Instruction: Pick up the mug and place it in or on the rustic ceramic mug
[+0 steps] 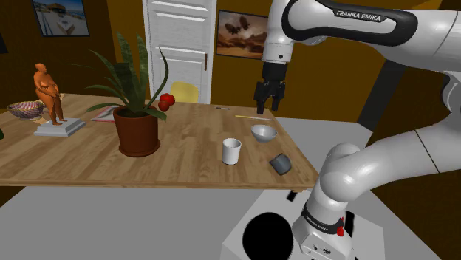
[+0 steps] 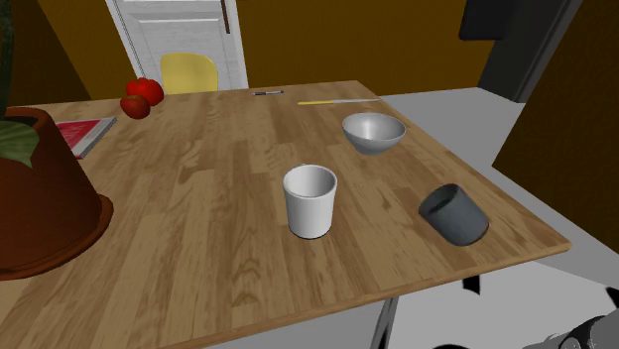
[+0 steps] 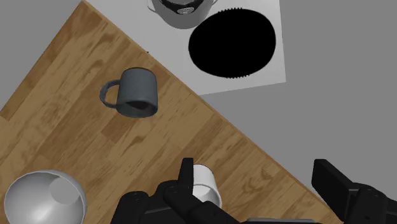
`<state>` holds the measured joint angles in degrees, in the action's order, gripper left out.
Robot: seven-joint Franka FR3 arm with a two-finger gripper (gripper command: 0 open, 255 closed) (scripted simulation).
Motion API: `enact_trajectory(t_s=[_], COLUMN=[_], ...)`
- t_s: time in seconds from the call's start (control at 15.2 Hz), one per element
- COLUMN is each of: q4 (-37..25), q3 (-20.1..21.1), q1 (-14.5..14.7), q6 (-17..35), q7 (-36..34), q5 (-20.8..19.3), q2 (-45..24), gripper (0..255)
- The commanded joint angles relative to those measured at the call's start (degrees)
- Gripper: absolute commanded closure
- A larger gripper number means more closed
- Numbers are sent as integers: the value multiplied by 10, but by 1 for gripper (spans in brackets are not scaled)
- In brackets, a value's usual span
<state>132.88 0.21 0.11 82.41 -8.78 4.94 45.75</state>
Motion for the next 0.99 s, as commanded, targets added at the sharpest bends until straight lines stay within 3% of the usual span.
enact_trajectory(t_s=[0.0, 0.46, 0.92], q4=[0, 58, 76], q3=[0, 15, 28], q1=[0, -1, -6], q6=[0, 143, 283], q7=[0, 9, 8], q5=[0, -20, -46], q2=[0, -81, -199], gripper=[0, 0, 0])
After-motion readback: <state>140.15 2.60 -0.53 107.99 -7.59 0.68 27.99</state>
